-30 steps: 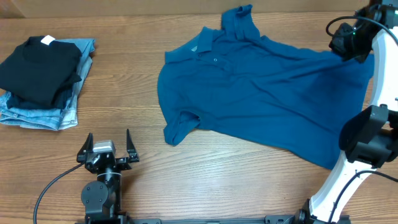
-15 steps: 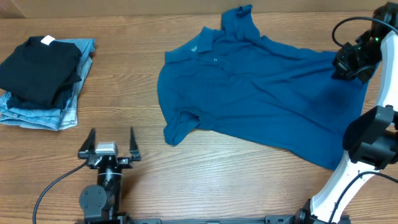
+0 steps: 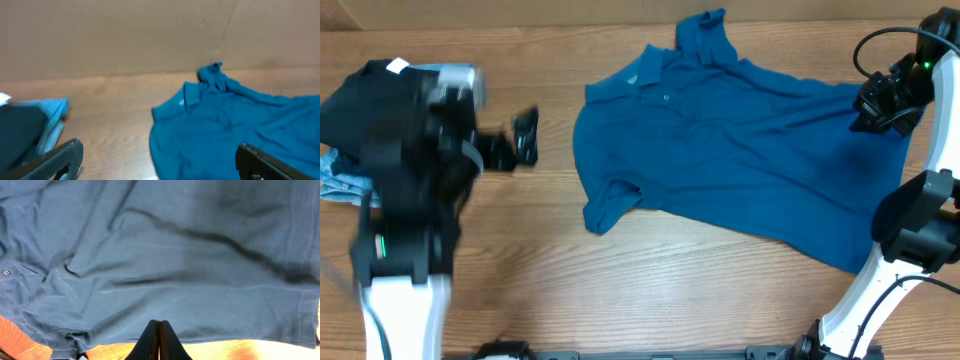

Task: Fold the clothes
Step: 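Reach the left gripper to the shirt collar and grasp it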

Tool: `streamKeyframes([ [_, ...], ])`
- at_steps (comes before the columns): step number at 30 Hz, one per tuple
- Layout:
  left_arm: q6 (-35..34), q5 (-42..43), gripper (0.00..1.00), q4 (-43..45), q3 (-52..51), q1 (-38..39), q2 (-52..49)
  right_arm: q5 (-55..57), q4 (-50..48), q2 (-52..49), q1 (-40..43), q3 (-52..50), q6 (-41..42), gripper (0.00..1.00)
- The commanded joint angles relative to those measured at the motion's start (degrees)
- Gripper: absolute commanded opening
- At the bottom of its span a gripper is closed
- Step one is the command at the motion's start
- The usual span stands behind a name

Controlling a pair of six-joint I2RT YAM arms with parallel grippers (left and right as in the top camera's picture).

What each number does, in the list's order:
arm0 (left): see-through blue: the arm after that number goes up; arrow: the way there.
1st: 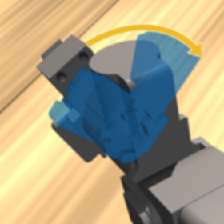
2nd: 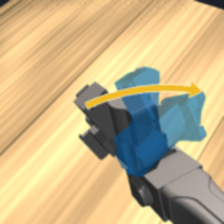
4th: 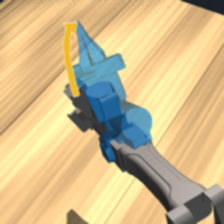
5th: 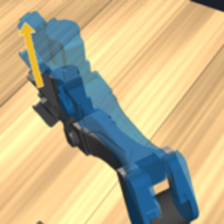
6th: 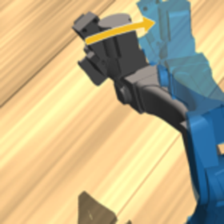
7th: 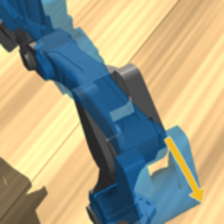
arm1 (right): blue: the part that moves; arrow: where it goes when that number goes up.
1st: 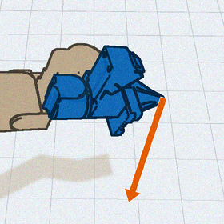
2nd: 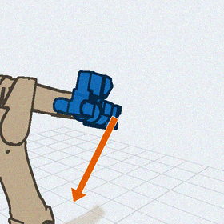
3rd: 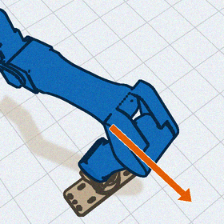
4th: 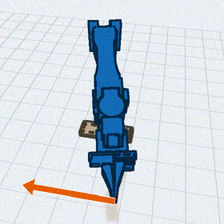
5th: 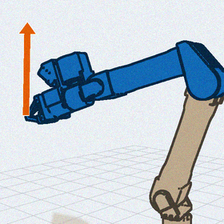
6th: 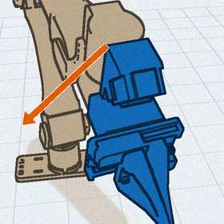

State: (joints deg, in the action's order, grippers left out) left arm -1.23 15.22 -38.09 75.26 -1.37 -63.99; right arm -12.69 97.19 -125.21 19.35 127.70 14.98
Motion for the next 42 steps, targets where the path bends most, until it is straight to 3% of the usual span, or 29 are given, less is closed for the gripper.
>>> streamKeyframes([
  [1,7.6,0.7,1.00,-6.4,20.6,5.8,-20.7,-0.3,-0.1,4.7,-0.1,-2.1,0.1,0.04],
  [3,9.5,-1.3,1.00,-8.2,30.6,9.1,-32.0,-0.3,-0.1,7.7,-0.1,-6.6,0.0,0.04],
  [8,10.3,-1.2,1.00,-4.9,37.9,13.6,-47.7,-0.3,-2.4,19.8,-0.1,-20.5,0.1,0.04],
  [16,14.9,-0.8,1.00,2.7,37.9,17.6,-61.6,-0.3,-13.3,43.6,-0.1,-49.6,3.2,0.04],
  [20,15.0,5.8,1.00,5.6,37.9,17.6,-65.1,-0.3,-19.3,46.3,-0.1,-60.4,3.3,0.04],
  [23,15.0,4.0,1.00,9.6,37.9,17.7,-66.2,-0.3,-23.5,46.1,-0.1,-64.5,3.3,0.04],
  [24,15.0,1.8,0.97,11.1,37.9,17.7,-66.6,-0.3,-24.6,46.1,-0.1,-65.4,3.2,0.04],
  [26,15.8,-3.8,0.61,13.2,37.9,17.7,-67.4,-0.2,-25.6,46.1,-0.1,-65.8,2.6,0.04],
  [28,17.4,-7.9,0.42,14.3,37.9,17.9,-68.8,0.0,-25.8,46.1,-0.1,-65.8,2.1,0.04],
  [29,18.1,-8.4,0.39,14.3,37.9,17.9,-69.8,0.0,-25.8,46.1,-0.1,-65.8,1.0,0.04],
  [33,18.0,-8.3,0.40,14.3,37.8,17.9,-71.5,0.2,-25.8,46.1,-0.1,-65.8,-0.2,0.04],
  [34,18.0,-8.3,0.54,14.3,37.8,17.9,-71.7,0.2,-25.8,46.1,-0.1,-65.8,-0.2,0.04],
  [35,18.0,-8.4,0.55,14.4,37.7,17.9,-71.8,0.2,-25.8,46.1,-0.1,-65.8,-0.2,0.04],
  [42,18.4,-13.3,0.53,13.8,37.7,17.9,-75.5,0.2,-24.9,46.1,-0.1,-65.8,-0.2,0.04],
])
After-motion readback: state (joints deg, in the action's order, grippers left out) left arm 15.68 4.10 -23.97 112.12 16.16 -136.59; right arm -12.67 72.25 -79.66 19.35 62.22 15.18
